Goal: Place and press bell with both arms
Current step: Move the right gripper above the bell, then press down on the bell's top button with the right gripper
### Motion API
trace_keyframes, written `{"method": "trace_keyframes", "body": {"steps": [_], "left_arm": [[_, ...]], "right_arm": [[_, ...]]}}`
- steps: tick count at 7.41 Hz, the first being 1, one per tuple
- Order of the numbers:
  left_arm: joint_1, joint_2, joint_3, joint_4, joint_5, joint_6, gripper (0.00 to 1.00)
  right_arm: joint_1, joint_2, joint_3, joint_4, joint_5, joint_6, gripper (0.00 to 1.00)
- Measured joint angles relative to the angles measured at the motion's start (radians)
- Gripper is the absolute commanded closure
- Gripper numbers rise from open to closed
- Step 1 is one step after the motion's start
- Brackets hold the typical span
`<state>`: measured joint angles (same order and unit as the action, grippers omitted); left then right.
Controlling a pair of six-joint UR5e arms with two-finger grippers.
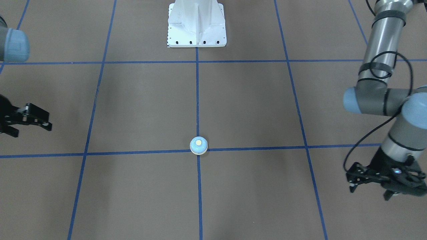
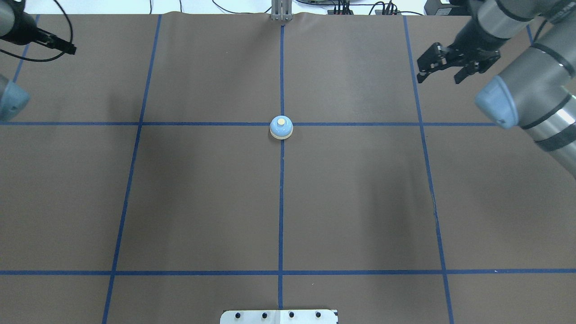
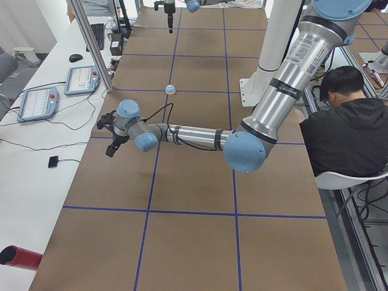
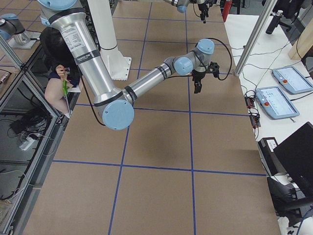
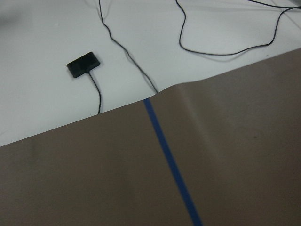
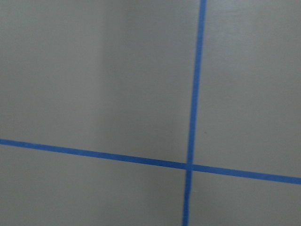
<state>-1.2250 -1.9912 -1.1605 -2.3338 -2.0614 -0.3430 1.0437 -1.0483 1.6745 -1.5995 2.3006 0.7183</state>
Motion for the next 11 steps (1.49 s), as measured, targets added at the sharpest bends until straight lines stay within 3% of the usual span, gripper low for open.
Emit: {"method": "trace_keyframes", "body": {"steps": [2, 3, 4, 5, 8, 11], "left_arm": [[-0.063, 0.12, -0.071, -0.001, -0.069, 0.058, 0.0], [-0.081, 0.173, -0.107, -0.001, -0.09, 0.074, 0.0], [-0.09, 0.227, -0.148, -0.001, -0.099, 0.092, 0.0], [-0.095, 0.273, -0.185, 0.007, -0.107, 0.108, 0.0], [-0.097, 0.369, -0.321, 0.095, -0.125, 0.123, 0.0], [-0.096, 0.4, -0.446, 0.252, -0.13, 0.125, 0.0]], "right_arm": [[-0.104, 0.173, -0.107, -0.002, -0.074, 0.184, 0.08], [-0.142, 0.268, -0.184, -0.002, -0.097, 0.268, 0.2], [-0.179, 0.357, -0.262, -0.002, -0.126, 0.333, 0.55], [-0.208, 0.435, -0.342, -0.002, -0.149, 0.374, 1.0], [-0.263, 0.567, -0.502, 0.0, -0.179, 0.423, 1.0], [-0.316, 0.59, -0.564, 0.003, -0.2, 0.415, 1.0]]}}
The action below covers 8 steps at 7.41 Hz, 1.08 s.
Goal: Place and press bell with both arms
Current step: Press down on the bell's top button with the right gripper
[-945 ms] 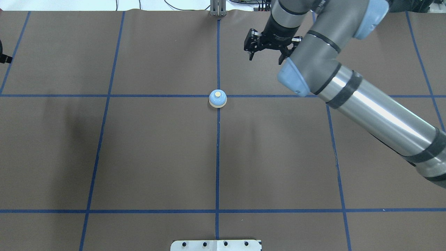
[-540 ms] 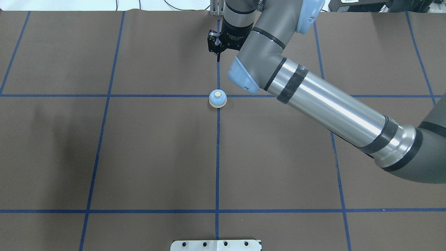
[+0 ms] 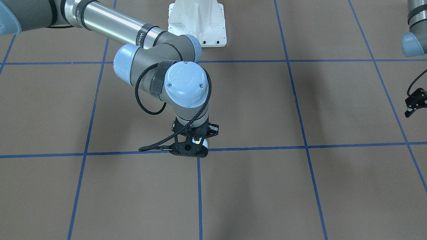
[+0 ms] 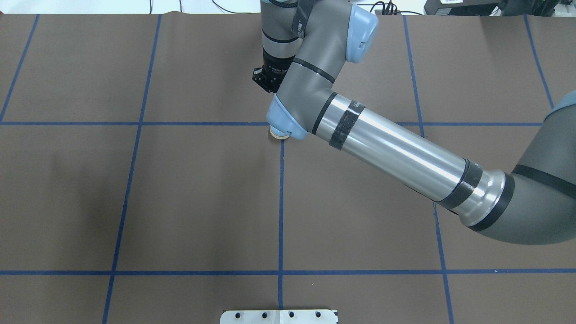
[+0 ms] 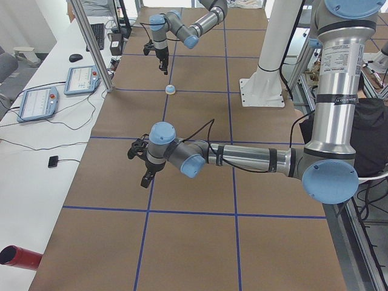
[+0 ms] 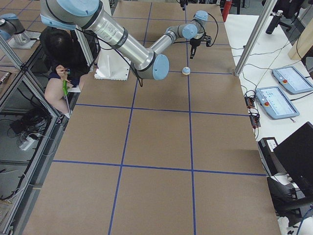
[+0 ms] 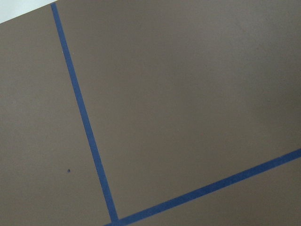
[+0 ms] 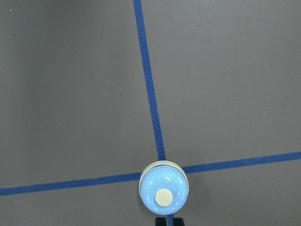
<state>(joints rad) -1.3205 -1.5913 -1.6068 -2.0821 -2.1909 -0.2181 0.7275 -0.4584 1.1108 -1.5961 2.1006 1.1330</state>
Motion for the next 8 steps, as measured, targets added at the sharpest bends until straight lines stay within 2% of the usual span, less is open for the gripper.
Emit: {"method": "trace_keyframes", "body": {"steps": [8], "left_arm": [[0.009, 0.0, -0.011, 0.039, 0.01, 0.002, 0.0]], "right_arm": [[-0.043, 0.0, -0.128, 0.128, -0.055, -0.007, 1.0]]}}
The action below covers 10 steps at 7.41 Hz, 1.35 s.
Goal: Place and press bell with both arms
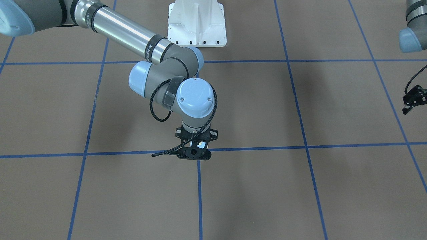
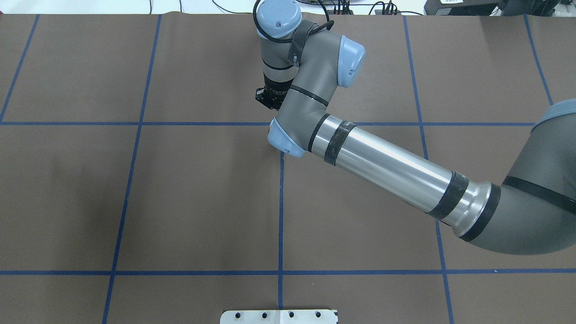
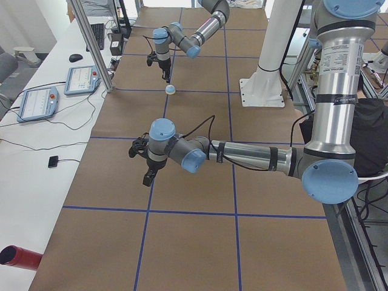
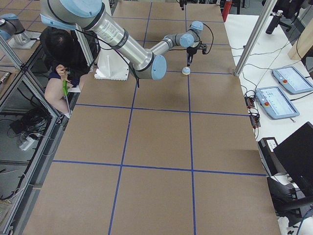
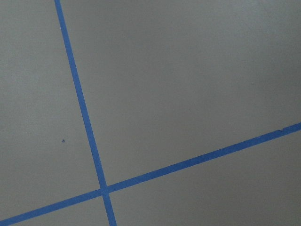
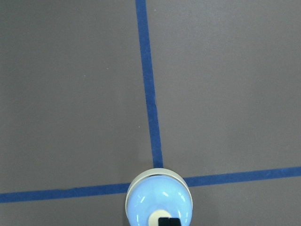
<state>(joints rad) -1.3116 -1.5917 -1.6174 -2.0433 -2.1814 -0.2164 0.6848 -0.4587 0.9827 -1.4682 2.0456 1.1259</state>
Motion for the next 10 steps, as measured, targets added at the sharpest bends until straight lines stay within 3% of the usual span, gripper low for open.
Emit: {"method": "trace_keyframes", "body": {"steps": [10], "left_arm": [[0.0, 0.001, 0.009, -0.001, 0.002, 0.0, 0.0]], "right_arm": [[-0.023, 0.001, -0.042, 0.054, -0.022, 0.0, 1.0]]}}
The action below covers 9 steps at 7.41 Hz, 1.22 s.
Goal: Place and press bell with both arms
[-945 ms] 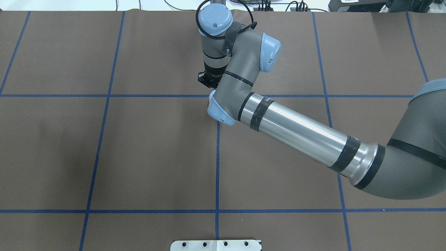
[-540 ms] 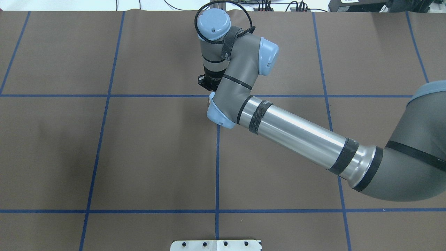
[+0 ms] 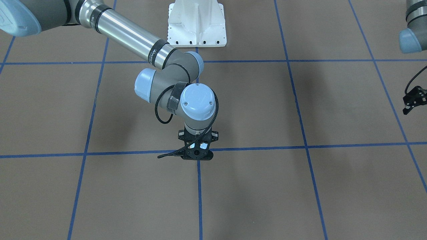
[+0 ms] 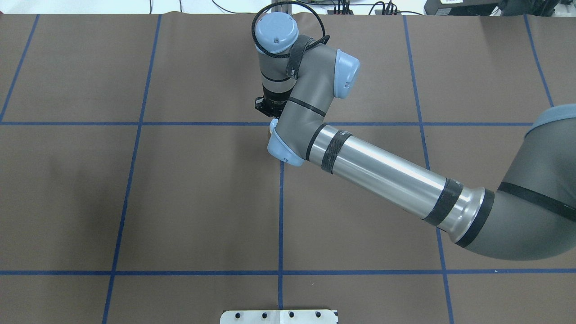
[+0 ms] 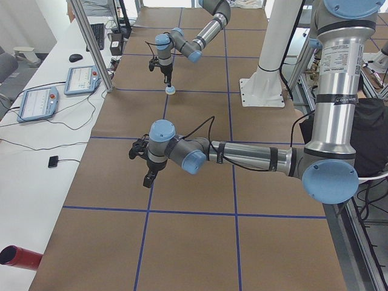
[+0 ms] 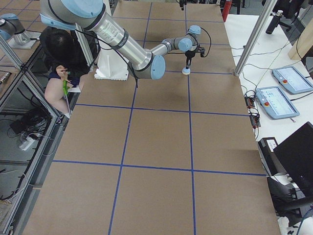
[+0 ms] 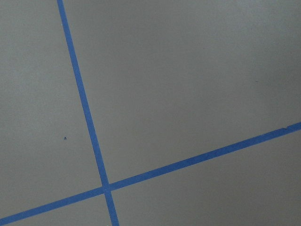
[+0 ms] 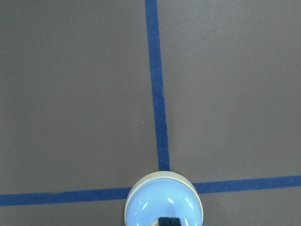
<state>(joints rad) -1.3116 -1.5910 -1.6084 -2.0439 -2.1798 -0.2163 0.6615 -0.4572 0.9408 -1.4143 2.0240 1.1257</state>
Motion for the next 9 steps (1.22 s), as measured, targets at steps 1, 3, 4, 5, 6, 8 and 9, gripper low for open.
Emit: {"method": "trace_keyframes", "body": {"steps": [1, 3, 4, 5, 6, 8, 9], "left_arm": [[0.0, -0.001, 0.0, 0.0, 0.0, 0.0, 0.0], [0.0, -0.001, 0.001, 0.001, -0.001, 0.006, 0.0], [-0.001, 0.0, 0.001, 0.001, -0.003, 0.013, 0.0], [-0.003, 0.0, 0.001, 0.001, -0.005, 0.016, 0.0], [-0.007, 0.002, 0.0, 0.002, -0.008, 0.03, 0.0], [-0.041, 0.002, -0.004, 0.073, -0.01, 0.138, 0.0], [-0.084, 0.002, -0.008, 0.142, -0.011, 0.224, 0.0]], "right_arm": [[0.007, 0.001, 0.015, -0.001, 0.004, 0.001, 0.98], [0.037, -0.014, 0.113, -0.067, 0.028, 0.002, 0.0], [0.058, -0.054, 0.212, -0.125, 0.04, -0.002, 0.0], [0.09, -0.117, 0.326, -0.185, 0.056, -0.026, 0.0], [0.129, -0.186, 0.431, -0.255, 0.07, -0.092, 0.0], [0.236, -0.362, 0.621, -0.368, 0.082, -0.341, 0.0], [0.295, -0.458, 0.689, -0.388, 0.087, -0.477, 0.0]]}}
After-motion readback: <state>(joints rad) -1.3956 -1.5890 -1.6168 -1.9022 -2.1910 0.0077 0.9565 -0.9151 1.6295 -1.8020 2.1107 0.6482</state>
